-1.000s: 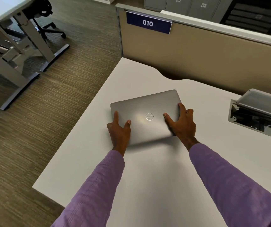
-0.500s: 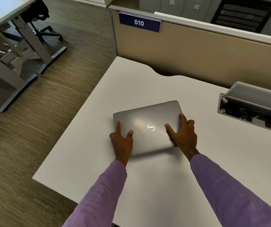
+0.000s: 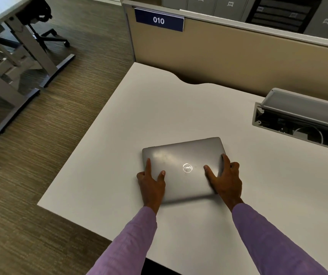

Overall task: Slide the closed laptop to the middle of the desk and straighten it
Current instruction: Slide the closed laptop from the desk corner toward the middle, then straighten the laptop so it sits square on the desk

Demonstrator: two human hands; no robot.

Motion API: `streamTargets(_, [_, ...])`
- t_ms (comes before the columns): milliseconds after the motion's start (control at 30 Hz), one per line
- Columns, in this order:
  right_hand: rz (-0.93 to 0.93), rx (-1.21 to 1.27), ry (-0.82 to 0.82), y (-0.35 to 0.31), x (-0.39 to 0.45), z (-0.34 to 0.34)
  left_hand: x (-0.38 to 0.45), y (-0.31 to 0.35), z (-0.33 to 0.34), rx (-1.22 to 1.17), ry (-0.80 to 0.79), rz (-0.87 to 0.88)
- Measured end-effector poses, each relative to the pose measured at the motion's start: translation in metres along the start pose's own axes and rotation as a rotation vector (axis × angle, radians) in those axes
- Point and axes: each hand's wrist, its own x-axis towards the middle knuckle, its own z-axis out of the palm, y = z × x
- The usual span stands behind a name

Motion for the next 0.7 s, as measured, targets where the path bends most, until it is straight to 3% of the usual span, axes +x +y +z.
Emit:
streamTargets(500, [-0.028,0.004,0.028,0.027,-0.027,-0.005,-0.037,-0.022,0.005,0.052,0.009,0.052])
streamTargets(700, [-0.054,-0.034,0.058,0.031,-0.026,-0.006,-0.043,-0.026,0.005,0.334,-0.021,0.154])
